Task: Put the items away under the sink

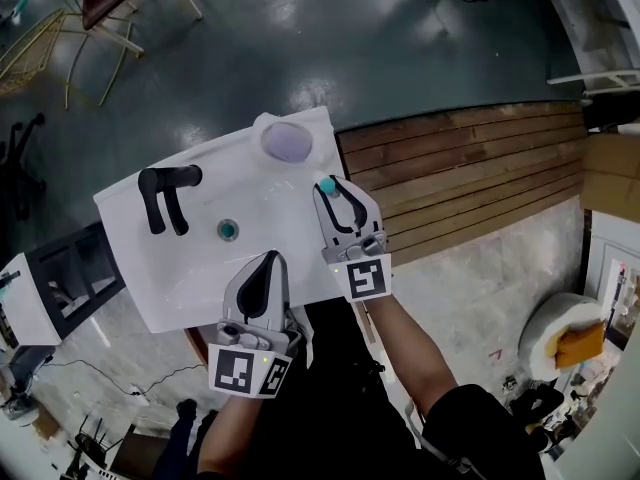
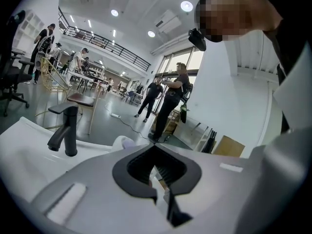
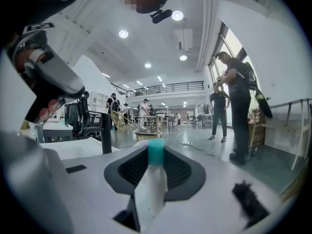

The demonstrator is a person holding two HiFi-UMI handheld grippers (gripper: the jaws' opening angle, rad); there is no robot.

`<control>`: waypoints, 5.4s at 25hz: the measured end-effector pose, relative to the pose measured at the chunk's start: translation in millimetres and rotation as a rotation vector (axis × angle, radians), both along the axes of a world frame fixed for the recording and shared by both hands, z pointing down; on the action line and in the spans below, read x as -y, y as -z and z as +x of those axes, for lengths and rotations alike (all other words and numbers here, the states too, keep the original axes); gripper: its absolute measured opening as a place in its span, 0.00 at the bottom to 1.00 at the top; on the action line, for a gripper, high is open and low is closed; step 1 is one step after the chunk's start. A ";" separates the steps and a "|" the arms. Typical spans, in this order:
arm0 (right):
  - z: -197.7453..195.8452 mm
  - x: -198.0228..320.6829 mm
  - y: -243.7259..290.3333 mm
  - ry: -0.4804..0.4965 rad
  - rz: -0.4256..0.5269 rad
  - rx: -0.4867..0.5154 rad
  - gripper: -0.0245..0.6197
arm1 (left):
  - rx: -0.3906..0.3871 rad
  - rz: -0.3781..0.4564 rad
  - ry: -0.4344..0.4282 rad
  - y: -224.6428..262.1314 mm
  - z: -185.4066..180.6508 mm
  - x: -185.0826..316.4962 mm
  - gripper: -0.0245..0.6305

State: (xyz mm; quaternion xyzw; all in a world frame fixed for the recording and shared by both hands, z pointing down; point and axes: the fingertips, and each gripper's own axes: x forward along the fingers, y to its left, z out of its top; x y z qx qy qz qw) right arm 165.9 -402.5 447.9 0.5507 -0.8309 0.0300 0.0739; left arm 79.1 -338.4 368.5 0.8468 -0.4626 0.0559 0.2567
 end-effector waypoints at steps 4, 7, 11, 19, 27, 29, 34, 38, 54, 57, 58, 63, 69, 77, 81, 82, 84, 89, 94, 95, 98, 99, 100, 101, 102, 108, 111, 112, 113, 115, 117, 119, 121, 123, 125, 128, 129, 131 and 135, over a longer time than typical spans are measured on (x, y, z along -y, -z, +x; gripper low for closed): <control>1.9 -2.7 0.2 -0.001 0.007 0.017 0.20 | -0.003 -0.002 0.006 -0.3 -1.1 -1.6 0.05; 2.8 -4.7 2.2 0.006 0.020 0.023 0.20 | -0.004 -0.002 0.011 1.0 -1.7 -2.9 0.05; 0.1 -9.5 1.5 0.015 0.014 0.022 0.20 | -0.003 -0.003 0.016 0.5 -5.3 -5.1 0.05; -6.4 -18.8 7.0 0.023 0.019 0.026 0.20 | -0.010 0.007 0.030 4.9 -13.0 -12.7 0.05; -14.8 -36.3 23.7 0.028 0.044 0.020 0.20 | -0.023 0.031 0.045 16.7 -26.8 -29.2 0.05; -18.7 -43.2 29.4 0.026 0.047 0.024 0.20 | -0.024 0.036 0.048 20.4 -33.0 -36.0 0.05; -31.8 -65.7 44.9 0.021 0.059 0.038 0.20 | -0.028 0.051 0.060 30.8 -52.3 -57.2 0.05; -40.3 -85.5 56.3 0.017 0.040 0.061 0.20 | -0.028 0.071 0.073 37.8 -66.3 -74.3 0.05; -85.8 -170.7 105.1 0.018 0.069 0.081 0.20 | -0.040 0.125 0.144 75.7 -137.1 -156.7 0.05; -95.6 -186.1 113.3 0.029 0.080 0.073 0.20 | -0.040 0.136 0.159 82.1 -151.0 -172.9 0.05; -99.0 -191.4 115.7 0.031 0.079 0.073 0.20 | -0.040 0.140 0.164 84.6 -156.0 -178.4 0.05; -116.4 -220.3 127.5 0.029 0.078 0.076 0.20 | -0.050 0.156 0.186 93.5 -180.9 -210.4 0.05; -135.5 -263.0 139.6 0.004 0.086 0.103 0.20 | -0.062 0.192 0.178 108.4 -204.2 -251.1 0.05; -160.0 -313.6 157.5 -0.023 0.109 0.099 0.20 | -0.071 0.207 0.153 117.4 -236.6 -297.5 0.05; -162.3 -339.5 166.6 -0.025 0.113 0.097 0.20 | -0.071 0.207 0.149 119.9 -242.0 -319.4 0.05; -163.3 -345.0 168.0 -0.024 0.116 0.102 0.20 | -0.071 0.209 0.149 120.1 -243.7 -323.8 0.05; -167.5 -352.9 171.1 -0.016 0.119 0.109 0.20 | -0.073 0.210 0.155 119.1 -248.0 -330.3 0.05; -169.6 -369.7 173.9 0.018 0.114 0.112 0.20 | -0.068 0.214 0.178 118.3 -244.9 -343.7 0.05; -167.3 -391.2 175.2 0.053 0.113 0.103 0.20 | -0.066 0.225 0.228 122.8 -240.7 -359.1 0.05; -167.0 -396.0 173.5 0.063 0.108 0.101 0.20 | -0.062 0.222 0.239 122.3 -240.0 -364.0 0.05; -164.2 -410.7 167.6 0.091 0.091 0.109 0.20 | -0.046 0.217 0.266 119.8 -236.8 -381.3 0.05; -163.3 -415.5 166.2 0.101 0.088 0.113 0.20 | -0.042 0.218 0.276 119.1 -235.9 -387.3 0.05; -162.6 -420.1 165.1 0.110 0.085 0.117 0.20 | -0.039 0.217 0.288 118.3 -235.0 -393.2 0.05; -162.0 -424.7 164.1 0.121 0.082 0.121 0.20 | -0.036 0.215 0.299 117.4 -233.8 -399.2 0.05; -161.3 -429.5 163.2 0.131 0.079 0.123 0.20 | -0.033 0.210 0.310 116.4 -232.3 -405.3 0.05; -162.9 -445.2 152.5 0.172 0.059 0.125 0.20 | -0.025 0.214 0.339 117.1 -225.4 -430.7 0.05; -173.8 -453.6 145.3 0.193 0.051 0.117 0.20 | -0.022 0.207 0.345 109.6 -231.3 -438.6 0.05; -177.7 -455.9 143.8 0.198 0.053 0.116 0.20 | -0.023 0.202 0.347 105.1 -235.1 -439.0 0.05; -181.6 -457.5 141.8 0.200 0.052 0.117 0.20 | -0.024 0.197 0.350 99.8 -239.6 -438.1 0.05; -188.7 -458.4 136.9 0.201 0.052 0.124 0.20 | -0.027 0.189 0.353 88.6 -248.8 -434.1 0.05; -194.6 -455.6 131.2 0.198 0.059 0.130 0.20 | -0.028 0.184 0.358 79.7 -255.6 -429.3 0.05; -200.3 -451.1 121.6 0.189 0.064 0.137 0.20 | -0.028 0.189 0.352 71.0 -260.2 -424.3 0.05; -206.5 -449.4 108.9 0.184 0.064 0.141 0.20 | -0.031 0.192 0.344 59.1 -263.8 -422.9 0.05; -212.7 -446.0 96.5 0.188 0.070 0.135 0.20 | -0.043 0.187 0.342 46.0 -266.3 -420.4 0.05; -218.9 -439.6 82.1 0.188 0.065 0.141 0.20 | -0.052 0.182 0.338 31.7 -268.1 -415.8 0.05; -224.1 -432.2 57.2 0.185 0.063 0.156 0.20 | 0.007 0.211 0.314 6.7 -264.9 -410.8 0.05; -224.9 -429.9 48.6 0.185 0.067 0.158 0.20 | 0.038 0.230 0.300 -1.6 -262.3 -408.8 0.05; -226.2 -423.0 29.9 0.183 0.070 0.158 0.20 | 0.052 0.244 0.279 -21.0 -257.6 -402.4 0.05; -226.5 -408.1 -13.2 0.174 0.056 0.158 0.20 | 0.008 0.224 0.276 -66.4 -253.9 -388.7 0.05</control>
